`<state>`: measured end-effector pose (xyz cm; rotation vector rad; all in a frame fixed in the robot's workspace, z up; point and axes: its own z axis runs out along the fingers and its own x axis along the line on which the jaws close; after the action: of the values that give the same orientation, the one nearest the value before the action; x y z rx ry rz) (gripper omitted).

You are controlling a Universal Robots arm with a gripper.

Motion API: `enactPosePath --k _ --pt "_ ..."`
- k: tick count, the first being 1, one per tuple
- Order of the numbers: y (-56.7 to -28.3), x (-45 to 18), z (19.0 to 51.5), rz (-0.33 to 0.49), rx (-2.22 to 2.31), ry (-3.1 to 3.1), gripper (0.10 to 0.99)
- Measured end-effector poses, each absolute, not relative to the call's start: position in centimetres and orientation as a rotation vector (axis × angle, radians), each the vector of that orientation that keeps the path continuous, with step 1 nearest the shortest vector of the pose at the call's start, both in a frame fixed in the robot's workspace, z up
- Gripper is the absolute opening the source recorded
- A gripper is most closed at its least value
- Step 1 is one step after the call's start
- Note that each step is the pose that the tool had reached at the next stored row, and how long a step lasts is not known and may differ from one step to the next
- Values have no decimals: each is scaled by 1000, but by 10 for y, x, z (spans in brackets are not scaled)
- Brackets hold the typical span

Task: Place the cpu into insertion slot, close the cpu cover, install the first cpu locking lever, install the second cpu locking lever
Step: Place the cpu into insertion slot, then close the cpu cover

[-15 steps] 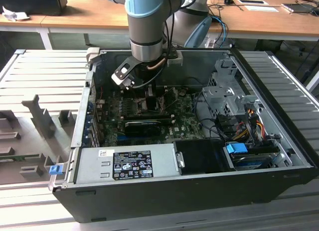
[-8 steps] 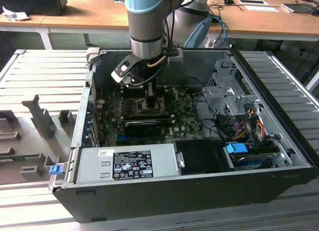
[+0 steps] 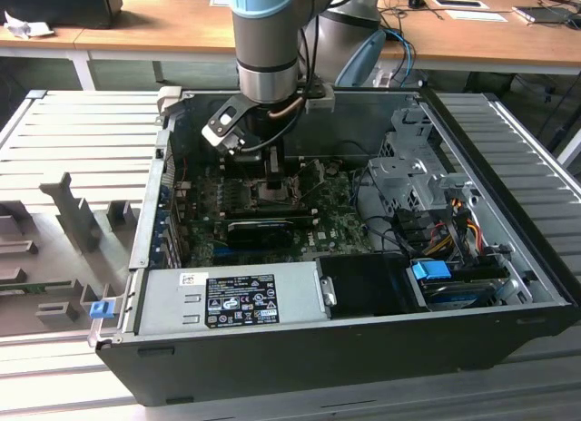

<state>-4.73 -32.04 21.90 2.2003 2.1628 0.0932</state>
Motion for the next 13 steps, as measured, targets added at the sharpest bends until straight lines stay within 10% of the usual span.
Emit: enactPosePath --k 13 --pt "-320 -42 235 70 2210 2172 106"
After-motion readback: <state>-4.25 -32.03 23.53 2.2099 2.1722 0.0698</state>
